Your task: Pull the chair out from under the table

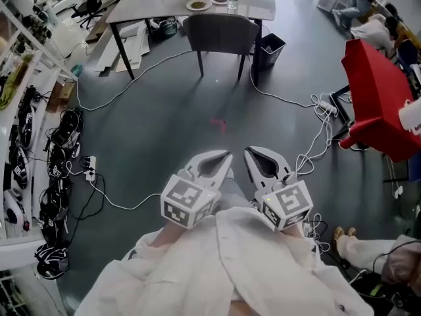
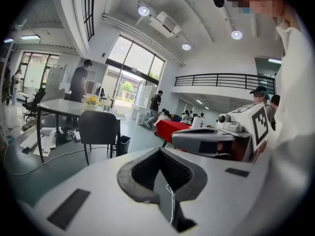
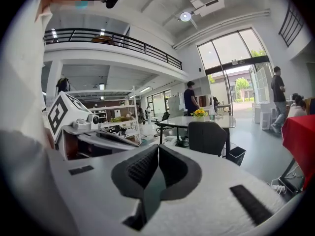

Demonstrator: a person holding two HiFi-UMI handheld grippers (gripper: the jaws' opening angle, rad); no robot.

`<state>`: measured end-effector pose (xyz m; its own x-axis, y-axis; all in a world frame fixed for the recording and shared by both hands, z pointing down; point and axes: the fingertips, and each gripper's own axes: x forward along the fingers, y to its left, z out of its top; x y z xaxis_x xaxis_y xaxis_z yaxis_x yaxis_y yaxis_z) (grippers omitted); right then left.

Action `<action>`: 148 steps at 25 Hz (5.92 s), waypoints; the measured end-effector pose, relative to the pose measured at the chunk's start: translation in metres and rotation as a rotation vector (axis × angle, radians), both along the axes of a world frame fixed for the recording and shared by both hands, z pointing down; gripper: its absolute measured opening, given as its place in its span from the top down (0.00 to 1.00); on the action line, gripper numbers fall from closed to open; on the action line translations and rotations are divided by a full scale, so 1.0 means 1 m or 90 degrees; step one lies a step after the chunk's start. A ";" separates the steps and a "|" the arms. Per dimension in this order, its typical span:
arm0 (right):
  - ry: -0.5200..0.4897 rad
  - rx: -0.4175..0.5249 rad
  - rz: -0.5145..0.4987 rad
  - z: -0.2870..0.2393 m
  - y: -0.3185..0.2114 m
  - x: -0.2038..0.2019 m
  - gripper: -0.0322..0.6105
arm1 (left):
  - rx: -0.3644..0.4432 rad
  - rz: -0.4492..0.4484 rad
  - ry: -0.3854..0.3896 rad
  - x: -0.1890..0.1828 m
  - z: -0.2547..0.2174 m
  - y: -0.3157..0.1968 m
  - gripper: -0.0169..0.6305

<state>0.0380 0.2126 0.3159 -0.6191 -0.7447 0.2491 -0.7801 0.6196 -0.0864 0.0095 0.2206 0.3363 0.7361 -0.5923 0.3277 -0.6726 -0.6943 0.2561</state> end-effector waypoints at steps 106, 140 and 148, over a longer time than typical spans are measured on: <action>0.157 -0.113 -0.098 0.088 -0.711 0.018 0.78 | -0.036 0.069 -0.175 -0.003 0.075 -0.739 0.95; 0.531 -0.064 -0.295 0.188 -0.722 0.020 0.52 | 0.051 0.287 -0.618 -0.011 0.167 -0.743 0.54; 0.583 -0.061 -0.339 0.206 -0.719 0.017 0.52 | 0.070 0.297 -0.689 -0.014 0.177 -0.745 0.54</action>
